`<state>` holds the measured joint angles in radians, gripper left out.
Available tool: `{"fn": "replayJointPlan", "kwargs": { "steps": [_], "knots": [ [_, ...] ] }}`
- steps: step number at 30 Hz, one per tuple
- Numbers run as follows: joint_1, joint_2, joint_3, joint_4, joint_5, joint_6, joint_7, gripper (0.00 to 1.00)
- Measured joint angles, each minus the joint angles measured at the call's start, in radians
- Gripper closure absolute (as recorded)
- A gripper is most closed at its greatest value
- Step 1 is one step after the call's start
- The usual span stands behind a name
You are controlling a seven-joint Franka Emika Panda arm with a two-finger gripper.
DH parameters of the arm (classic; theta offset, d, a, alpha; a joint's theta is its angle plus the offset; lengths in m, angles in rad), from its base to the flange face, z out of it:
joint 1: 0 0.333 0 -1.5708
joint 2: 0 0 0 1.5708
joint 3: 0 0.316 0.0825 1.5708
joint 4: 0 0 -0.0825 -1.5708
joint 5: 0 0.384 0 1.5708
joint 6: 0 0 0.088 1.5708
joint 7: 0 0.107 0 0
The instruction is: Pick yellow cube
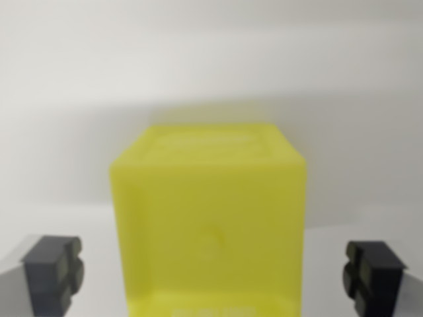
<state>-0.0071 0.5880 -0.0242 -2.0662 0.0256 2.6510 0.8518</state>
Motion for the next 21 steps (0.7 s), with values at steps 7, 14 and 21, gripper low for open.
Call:
{"fn": "replayJointPlan", "kwargs": {
  "steps": [7,14,21],
  "knots": [
    [0.001,0.042,0.0,0.013,0.004,0.029,-0.002,0.0],
    [0.002,0.064,0.0,0.021,0.007,0.044,-0.003,0.0],
    [0.002,0.064,0.0,0.021,0.008,0.044,-0.003,1.0]
  ]
}}
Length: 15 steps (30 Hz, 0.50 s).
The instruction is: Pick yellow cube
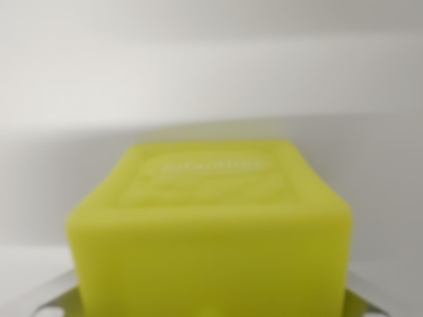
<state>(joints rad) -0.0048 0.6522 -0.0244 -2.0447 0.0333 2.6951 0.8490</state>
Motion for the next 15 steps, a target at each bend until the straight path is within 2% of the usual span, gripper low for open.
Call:
{"fn": "replayJointPlan", "kwargs": {
  "steps": [5,15],
  "knots": [
    [0.0,-0.009,0.0,-0.003,0.0,-0.006,0.0,1.0],
    [0.0,-0.065,0.0,-0.021,-0.004,-0.045,0.003,1.0]
  ]
}}
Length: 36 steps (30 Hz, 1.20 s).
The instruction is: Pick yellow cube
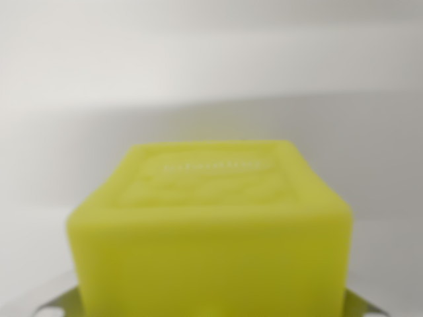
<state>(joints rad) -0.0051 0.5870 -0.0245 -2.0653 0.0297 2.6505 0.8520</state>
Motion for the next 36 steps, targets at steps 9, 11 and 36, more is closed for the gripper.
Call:
{"fn": "replayJointPlan", "kwargs": {
  "steps": [9,11,36],
  "knots": [
    [-0.001,-0.052,0.0,-0.012,-0.004,-0.039,0.003,1.0],
    [-0.001,-0.063,0.0,-0.014,-0.005,-0.048,0.003,1.0],
    [-0.002,-0.196,0.0,-0.026,-0.014,-0.169,0.009,1.0]
  ]
}}
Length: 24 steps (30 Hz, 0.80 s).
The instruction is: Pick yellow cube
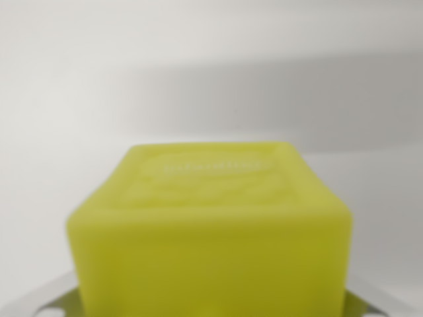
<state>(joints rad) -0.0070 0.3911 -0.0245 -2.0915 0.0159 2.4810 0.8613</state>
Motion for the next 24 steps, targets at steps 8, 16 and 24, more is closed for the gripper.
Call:
{"fn": "replayJointPlan", "kwargs": {
  "steps": [8,16,24],
  "knots": [
    [0.0,-0.038,0.0,0.002,-0.002,-0.041,0.001,1.0],
    [0.0,-0.075,0.0,0.008,-0.004,-0.084,0.003,1.0],
    [-0.001,-0.109,0.0,0.018,-0.006,-0.127,0.004,1.0]
  ]
}}
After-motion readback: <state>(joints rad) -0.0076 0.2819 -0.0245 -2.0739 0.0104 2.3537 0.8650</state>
